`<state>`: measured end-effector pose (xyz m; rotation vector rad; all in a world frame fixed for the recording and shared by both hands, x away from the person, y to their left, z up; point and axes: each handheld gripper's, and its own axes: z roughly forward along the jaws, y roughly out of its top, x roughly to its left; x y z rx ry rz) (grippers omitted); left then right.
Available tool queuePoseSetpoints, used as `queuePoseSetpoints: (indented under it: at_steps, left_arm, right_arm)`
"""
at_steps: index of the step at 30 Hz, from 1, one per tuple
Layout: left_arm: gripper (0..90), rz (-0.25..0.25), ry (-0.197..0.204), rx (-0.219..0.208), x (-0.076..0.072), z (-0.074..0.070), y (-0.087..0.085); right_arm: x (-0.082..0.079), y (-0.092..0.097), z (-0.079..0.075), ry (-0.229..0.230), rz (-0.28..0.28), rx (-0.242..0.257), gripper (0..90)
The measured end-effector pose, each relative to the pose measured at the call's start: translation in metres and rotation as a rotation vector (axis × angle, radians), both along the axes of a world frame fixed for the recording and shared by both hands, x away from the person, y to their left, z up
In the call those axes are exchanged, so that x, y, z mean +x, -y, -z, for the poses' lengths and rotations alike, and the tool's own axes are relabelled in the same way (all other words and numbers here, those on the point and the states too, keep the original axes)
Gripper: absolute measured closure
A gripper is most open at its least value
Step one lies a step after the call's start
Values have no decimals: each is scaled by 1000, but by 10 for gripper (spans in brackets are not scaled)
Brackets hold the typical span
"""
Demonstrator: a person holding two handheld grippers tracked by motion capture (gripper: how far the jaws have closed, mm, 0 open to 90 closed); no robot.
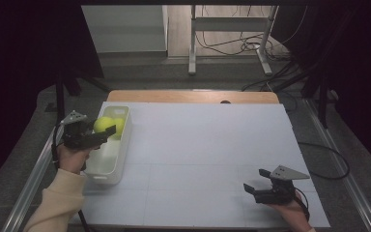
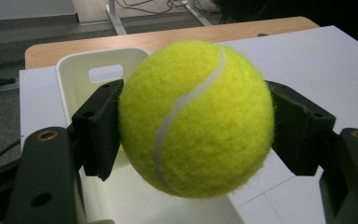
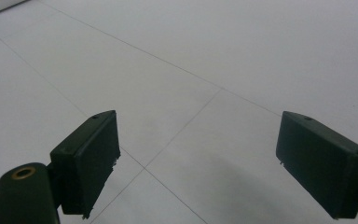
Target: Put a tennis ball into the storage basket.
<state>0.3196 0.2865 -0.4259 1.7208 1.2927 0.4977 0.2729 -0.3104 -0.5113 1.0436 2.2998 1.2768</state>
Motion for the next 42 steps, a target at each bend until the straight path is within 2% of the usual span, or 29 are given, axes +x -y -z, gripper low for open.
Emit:
queuePoseSetpoints:
  at_steps: [15,21,31,42]
  left_arm:
    - [271,-4,-90,34,20,12,-3]
    - [270,7,-114,38,23,14,-2]
    - [270,15,-171,76,26,21,0]
    - [268,8,-177,75,25,20,-1]
  right_arm:
    - [0,0,0,-1,-1,-1,135]
    - [0,0,0,0,-1,-2,135]
    - [0,0,0,-1,0,0,135]
    - [0,0,0,-1,0,-1,135]
